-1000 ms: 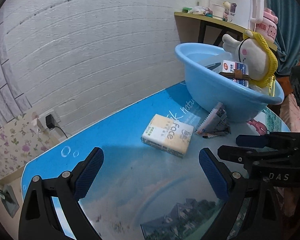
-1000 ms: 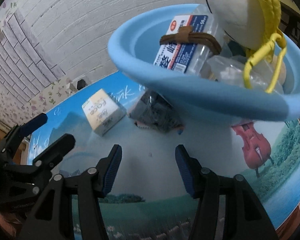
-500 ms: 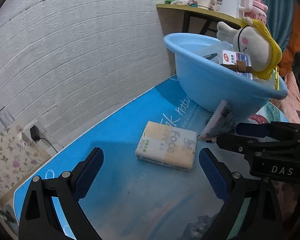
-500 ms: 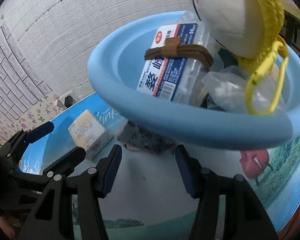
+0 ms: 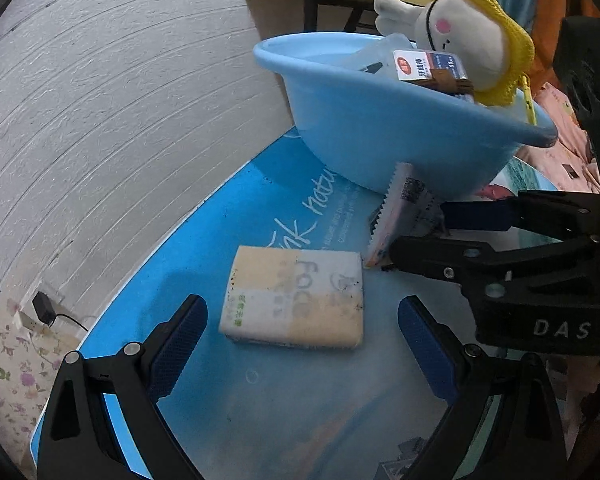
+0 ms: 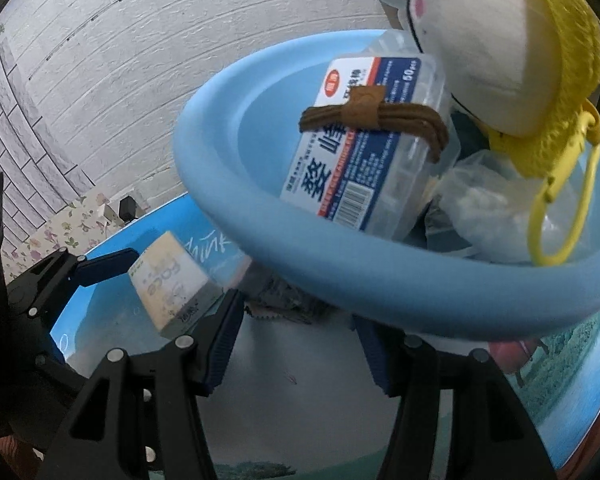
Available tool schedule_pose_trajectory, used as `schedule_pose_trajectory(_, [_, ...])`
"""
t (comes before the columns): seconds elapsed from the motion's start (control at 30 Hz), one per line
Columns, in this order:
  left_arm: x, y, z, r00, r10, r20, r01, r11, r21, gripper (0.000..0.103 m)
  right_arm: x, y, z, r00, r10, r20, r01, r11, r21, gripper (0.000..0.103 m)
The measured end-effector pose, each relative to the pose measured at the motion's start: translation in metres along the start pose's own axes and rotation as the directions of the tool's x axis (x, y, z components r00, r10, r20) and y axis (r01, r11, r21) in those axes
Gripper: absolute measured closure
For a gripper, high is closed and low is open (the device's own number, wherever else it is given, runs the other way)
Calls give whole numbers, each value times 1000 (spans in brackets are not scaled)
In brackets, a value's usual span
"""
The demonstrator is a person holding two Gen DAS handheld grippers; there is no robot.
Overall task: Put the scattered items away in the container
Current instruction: 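Grasp the white 'face' tissue pack with the left tool while the right tool approaches the paper packet, then lift the tissue pack with the left tool while the right tool grasps the white-and-blue paper packet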
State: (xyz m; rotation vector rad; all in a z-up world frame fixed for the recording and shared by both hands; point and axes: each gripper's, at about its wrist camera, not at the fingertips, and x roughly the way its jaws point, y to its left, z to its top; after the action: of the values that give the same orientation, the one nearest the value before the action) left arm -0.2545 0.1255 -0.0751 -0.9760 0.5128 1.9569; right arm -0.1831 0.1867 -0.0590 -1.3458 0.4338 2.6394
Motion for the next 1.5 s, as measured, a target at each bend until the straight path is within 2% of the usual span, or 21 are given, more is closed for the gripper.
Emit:
schedule_pose_trajectory(0.03, [0, 1, 1, 1000, 6, 4, -6, 1000, -8, 7, 0, 0, 1, 1000, 7, -2, -7, 1000, -1, 47])
schedule_pose_trajectory(0.07, [0, 3, 2, 1000, 10, 7, -10, 1000, -15, 15, 1, -3, 2, 1000, 9, -2, -9, 1000, -2, 47])
schedule_pose_trajectory(0.1, [-1, 5, 0, 1000, 13, 7, -13, 1000, -20, 30, 0, -3, 2, 1000, 10, -3, -10, 1000, -6, 49])
schedule_pose_trajectory(0.17, [-1, 7, 1, 1000, 17, -1, -17, 999, -27, 39, 1, -3, 3, 1000, 12, -3, -13, 1000, -24, 55])
schedule_pose_trajectory(0.23, [-3, 7, 0, 1000, 26, 2, -26, 999, -28, 40, 2, -4, 3, 1000, 26, -10, -27, 998, -49, 70])
schedule_pose_trajectory(0.27, [-4, 6, 0, 999, 32, 3, -32, 999, -25, 40, 1, -3, 3, 999, 37, -14, -38, 997, -62, 72])
schedule_pose_trajectory(0.33, [-7, 3, -2, 999, 41, 4, -41, 999, -21, 41, 2, -2, 1, 998, 54, -22, -56, 994, -89, 85])
schedule_pose_trajectory(0.53, [-14, 2, -8, 997, 75, 9, -75, 996, -47, 41, -1, -8, -2, 992, 119, -47, -123, 987, -106, 95])
schedule_pose_trajectory(0.9, [-39, -12, -27, 996, 87, 22, -84, 990, -115, 41, -14, -9, -17, 979, 177, -103, -192, 968, -161, 98])
schedule_pose_trajectory(1.07, [-43, -19, -36, 992, 128, 11, -125, 982, -144, 41, -18, -9, -19, 977, 180, -118, -198, 966, -168, 99])
schedule_pose_trajectory(1.2, [-53, -26, -43, 984, 179, 0, -175, 960, -216, 41, -25, -17, -23, 975, 182, -130, -203, 965, -168, 102])
schedule_pose_trajectory(1.37, [-64, -33, -53, 978, 210, -4, -201, 929, -310, 41, -39, -31, -28, 974, 192, -120, -211, 962, -172, 102])
schedule_pose_trajectory(1.5, [-67, -34, -59, 967, 254, -17, -243, 902, -358, 40, -40, -38, -28, 969, 207, -132, -227, 961, -160, 98])
